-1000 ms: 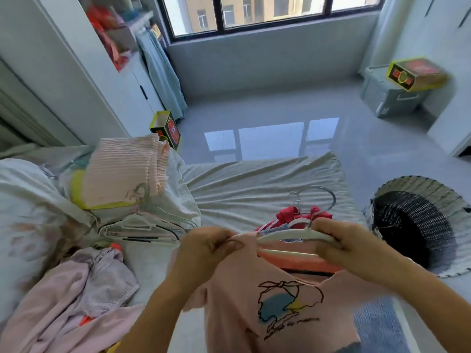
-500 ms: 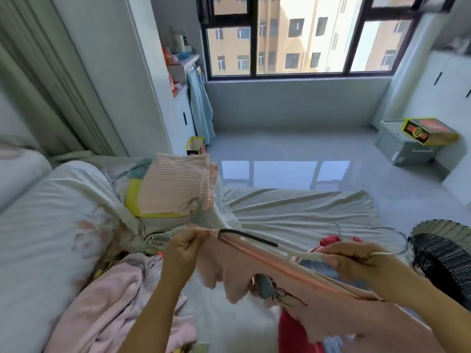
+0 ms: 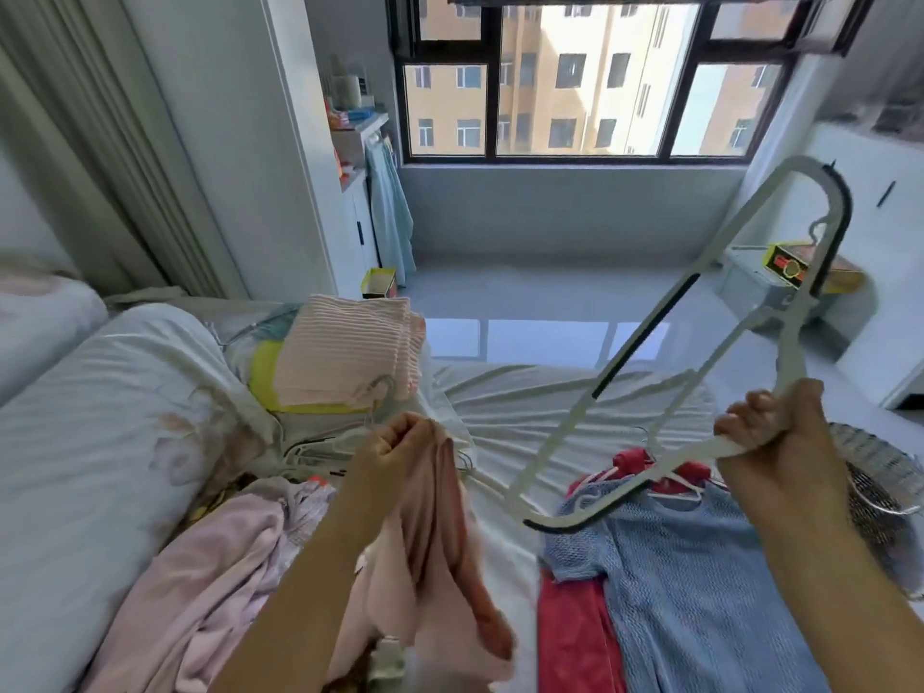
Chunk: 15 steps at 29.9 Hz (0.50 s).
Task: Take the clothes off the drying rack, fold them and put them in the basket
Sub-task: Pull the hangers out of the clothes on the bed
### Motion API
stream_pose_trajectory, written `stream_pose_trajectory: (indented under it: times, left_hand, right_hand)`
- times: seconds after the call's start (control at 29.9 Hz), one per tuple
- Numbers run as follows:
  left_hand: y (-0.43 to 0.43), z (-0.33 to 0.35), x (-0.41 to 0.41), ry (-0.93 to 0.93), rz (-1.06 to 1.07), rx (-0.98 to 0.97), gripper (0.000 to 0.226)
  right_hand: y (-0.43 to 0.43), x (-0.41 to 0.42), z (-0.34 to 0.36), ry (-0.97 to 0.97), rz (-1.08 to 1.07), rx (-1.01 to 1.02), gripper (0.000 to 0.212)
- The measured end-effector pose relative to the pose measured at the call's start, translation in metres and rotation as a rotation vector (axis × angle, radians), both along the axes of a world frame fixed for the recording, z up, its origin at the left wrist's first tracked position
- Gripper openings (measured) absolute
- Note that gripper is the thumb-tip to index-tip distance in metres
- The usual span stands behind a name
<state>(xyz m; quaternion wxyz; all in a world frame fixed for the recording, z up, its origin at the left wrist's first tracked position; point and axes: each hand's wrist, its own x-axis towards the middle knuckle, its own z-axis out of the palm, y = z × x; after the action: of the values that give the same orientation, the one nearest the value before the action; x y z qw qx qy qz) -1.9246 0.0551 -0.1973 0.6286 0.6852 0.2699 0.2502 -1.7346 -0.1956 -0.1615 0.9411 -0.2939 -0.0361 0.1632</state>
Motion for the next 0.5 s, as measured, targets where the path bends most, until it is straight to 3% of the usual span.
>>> stream_pose_trajectory:
  times: [0.13, 0.27, 0.37, 0.47, 0.5]
  left_hand:
    - [0.011, 0.019, -0.030, -0.046, 0.143, -0.038, 0.035]
    - [0.028, 0.032, -0.098, -0.113, 0.358, -0.044, 0.027]
    - [0.058, 0.037, -0.168, -0.113, 0.554, -0.076, 0.037]
    - [0.100, 0.047, -0.214, -0.208, 0.694, -0.168, 0.020]
    - [0.110, 0.053, -0.217, -0.242, 0.746, -0.140, 0.019]
  right_hand:
    - [-0.022, -0.006, -0.001, 0.033, -0.041, -0.118, 0.014]
    - [-0.027, -0.013, -0.025, -0.054, 0.058, -0.317, 0.009]
    - [-0.010, -0.030, -0.043, -0.190, 0.185, -0.501, 0.005]
    - [0.012, -0.045, -0.068, -0.285, 0.336, -0.690, 0.060]
    - [0.023, -0.048, -0.075, -0.317, 0.357, -0.751, 0.064]
